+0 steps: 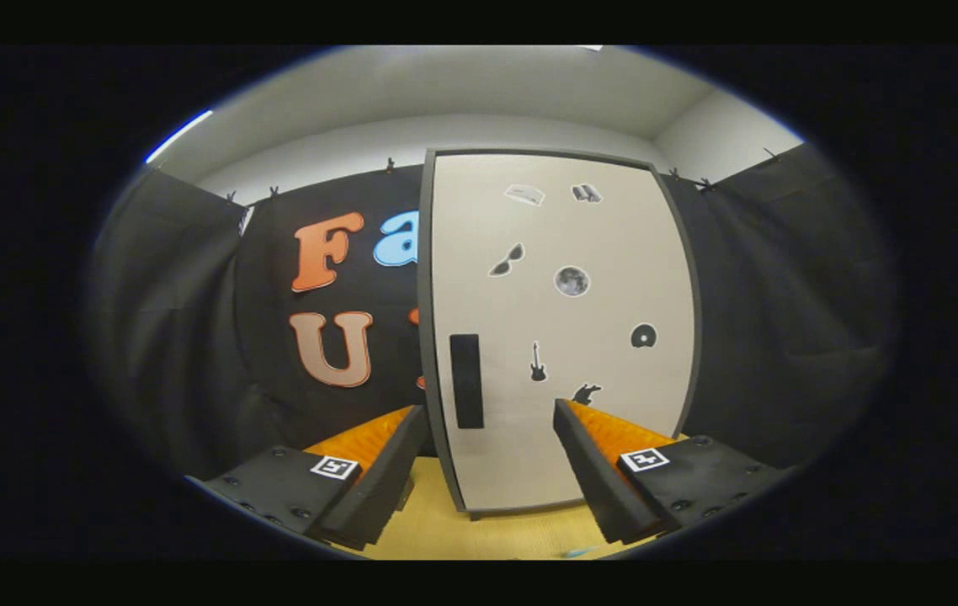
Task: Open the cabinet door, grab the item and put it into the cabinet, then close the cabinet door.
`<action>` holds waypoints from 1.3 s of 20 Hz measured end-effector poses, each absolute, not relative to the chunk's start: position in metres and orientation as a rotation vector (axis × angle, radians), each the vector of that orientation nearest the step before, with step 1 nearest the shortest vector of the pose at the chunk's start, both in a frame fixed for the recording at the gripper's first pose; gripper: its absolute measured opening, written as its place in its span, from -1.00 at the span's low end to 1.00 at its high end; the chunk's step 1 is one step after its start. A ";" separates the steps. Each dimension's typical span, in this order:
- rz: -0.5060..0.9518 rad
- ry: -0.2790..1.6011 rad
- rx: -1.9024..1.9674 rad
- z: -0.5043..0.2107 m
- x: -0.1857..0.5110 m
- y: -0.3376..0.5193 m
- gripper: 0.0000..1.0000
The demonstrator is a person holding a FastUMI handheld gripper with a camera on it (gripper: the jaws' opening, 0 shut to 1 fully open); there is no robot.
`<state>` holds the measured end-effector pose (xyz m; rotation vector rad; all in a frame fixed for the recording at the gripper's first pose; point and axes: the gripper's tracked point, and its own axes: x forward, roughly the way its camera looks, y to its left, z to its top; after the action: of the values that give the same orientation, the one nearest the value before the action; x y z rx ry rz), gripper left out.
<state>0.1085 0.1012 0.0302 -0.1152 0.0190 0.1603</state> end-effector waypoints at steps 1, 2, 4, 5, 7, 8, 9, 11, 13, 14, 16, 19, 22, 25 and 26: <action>0.164 0.036 -0.112 0.027 0.122 0.106 0.92; 0.162 0.057 -0.111 0.022 0.134 0.108 0.91; 0.164 0.098 -0.107 0.012 0.157 0.113 0.87; 0.166 0.112 -0.098 0.010 0.167 0.116 0.87; 0.145 0.115 -0.089 0.008 0.186 0.116 0.84; 0.136 0.107 -0.093 0.009 0.197 0.115 0.84; 0.128 0.110 -0.101 0.008 0.203 0.114 0.75; 0.139 0.124 -0.106 0.005 0.213 0.119 0.67; 0.150 0.146 -0.110 -0.002 0.218 0.122 0.45; 0.153 0.153 -0.111 -0.003 0.220 0.125 0.42; 0.151 0.165 -0.116 -0.007 0.223 0.128 0.32; 0.136 0.165 -0.128 -0.009 0.226 0.127 -0.11; 0.144 0.180 -0.129 -0.011 0.226 0.127 -0.22; 0.138 0.175 -0.124 -0.010 0.225 0.127 -0.34; 0.138 0.176 -0.128 -0.011 0.226 0.125 -0.36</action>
<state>0.2259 0.1251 -0.0113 -0.1278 0.1759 0.1383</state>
